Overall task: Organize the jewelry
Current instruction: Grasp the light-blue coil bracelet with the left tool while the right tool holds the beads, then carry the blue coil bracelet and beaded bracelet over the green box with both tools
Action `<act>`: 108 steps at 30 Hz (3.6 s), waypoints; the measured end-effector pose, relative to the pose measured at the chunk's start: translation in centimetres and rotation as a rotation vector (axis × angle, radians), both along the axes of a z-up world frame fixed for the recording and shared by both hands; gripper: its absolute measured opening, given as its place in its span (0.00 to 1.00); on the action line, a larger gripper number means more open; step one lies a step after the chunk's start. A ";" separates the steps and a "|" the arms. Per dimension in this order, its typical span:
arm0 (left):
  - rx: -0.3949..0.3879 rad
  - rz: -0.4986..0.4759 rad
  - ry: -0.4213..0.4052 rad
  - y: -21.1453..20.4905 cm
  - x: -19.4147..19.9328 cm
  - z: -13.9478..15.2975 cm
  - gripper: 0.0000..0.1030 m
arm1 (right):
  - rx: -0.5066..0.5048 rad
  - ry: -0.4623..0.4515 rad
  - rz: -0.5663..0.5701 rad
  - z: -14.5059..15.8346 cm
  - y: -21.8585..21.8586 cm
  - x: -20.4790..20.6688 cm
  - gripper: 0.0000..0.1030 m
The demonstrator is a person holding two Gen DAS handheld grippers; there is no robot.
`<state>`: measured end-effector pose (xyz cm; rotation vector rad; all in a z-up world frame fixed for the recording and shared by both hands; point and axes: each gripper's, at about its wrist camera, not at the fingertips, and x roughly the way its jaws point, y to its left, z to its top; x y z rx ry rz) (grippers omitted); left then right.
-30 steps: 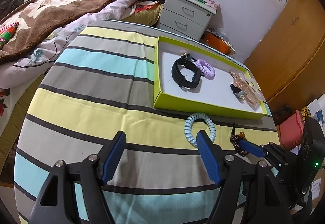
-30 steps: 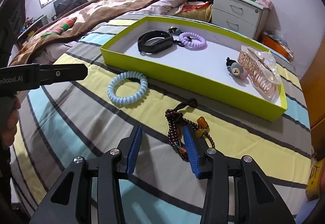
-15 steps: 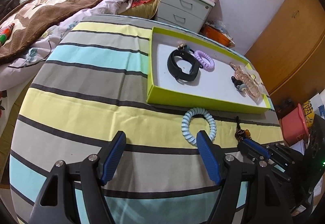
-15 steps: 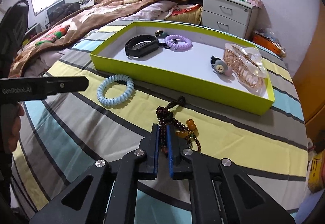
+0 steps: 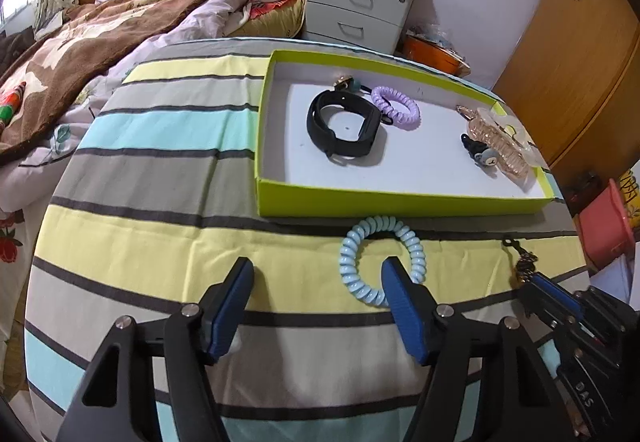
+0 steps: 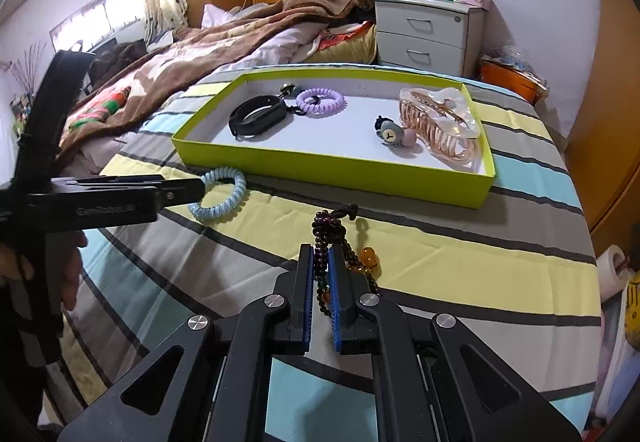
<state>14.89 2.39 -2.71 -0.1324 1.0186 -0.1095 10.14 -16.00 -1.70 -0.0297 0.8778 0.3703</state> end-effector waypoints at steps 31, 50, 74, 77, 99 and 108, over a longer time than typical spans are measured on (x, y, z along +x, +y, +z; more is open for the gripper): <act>0.114 0.010 -0.044 -1.7 0.7 -0.2 0.10 | 0.037 -0.033 -0.015 0.3 -1.0 -0.1 0.07; 0.054 0.003 -0.092 -1.2 -0.8 2.2 0.10 | 0.040 -0.081 -0.016 2.4 -0.9 -1.0 0.07; 0.016 -0.012 -0.176 -0.5 1.3 7.0 0.10 | 0.028 -0.156 -0.012 6.1 -0.1 1.3 0.07; 0.012 -0.012 -0.177 -0.4 2.2 7.2 0.10 | 0.024 -0.153 -0.013 6.1 0.1 2.1 0.07; 0.005 -0.017 -0.114 -0.7 8.0 4.3 0.10 | -0.016 -0.066 0.013 2.6 2.3 8.2 0.07; 0.003 -0.018 -0.091 -0.8 9.1 3.1 0.10 | -0.018 -0.040 0.014 1.4 2.4 9.5 0.07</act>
